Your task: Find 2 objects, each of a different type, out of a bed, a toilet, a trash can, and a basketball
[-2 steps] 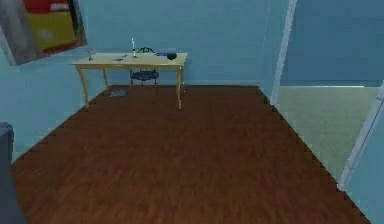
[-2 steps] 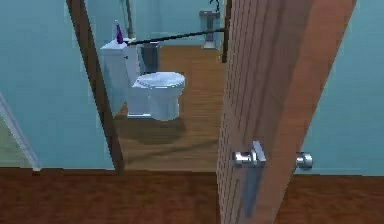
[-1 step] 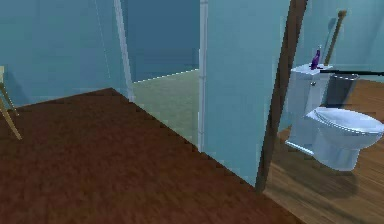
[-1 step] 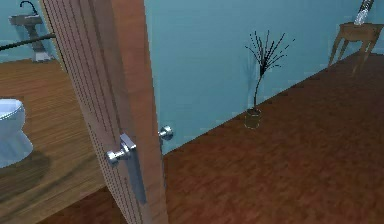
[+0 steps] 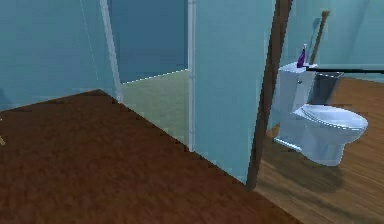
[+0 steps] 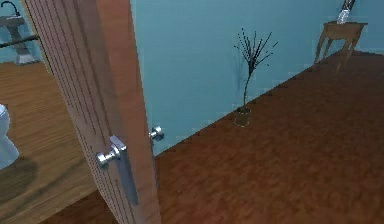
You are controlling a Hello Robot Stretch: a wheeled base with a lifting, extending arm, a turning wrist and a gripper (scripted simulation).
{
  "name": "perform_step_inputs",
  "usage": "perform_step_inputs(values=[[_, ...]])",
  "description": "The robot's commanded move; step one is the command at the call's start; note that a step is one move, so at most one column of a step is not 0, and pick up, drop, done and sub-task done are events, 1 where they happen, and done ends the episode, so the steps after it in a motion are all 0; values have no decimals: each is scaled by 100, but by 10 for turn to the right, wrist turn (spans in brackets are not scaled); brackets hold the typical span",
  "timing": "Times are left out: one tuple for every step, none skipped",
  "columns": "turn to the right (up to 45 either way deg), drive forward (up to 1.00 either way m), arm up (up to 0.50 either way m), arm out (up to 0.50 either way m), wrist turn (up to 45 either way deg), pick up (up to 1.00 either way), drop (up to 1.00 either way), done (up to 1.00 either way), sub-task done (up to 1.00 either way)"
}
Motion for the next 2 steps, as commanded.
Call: perform_step_inputs(values=[[0, 40, 0, 0, 0, 0, 0, 0, 0], [450, 0, 0, 0, 0, 0, 0, 0, 0]])
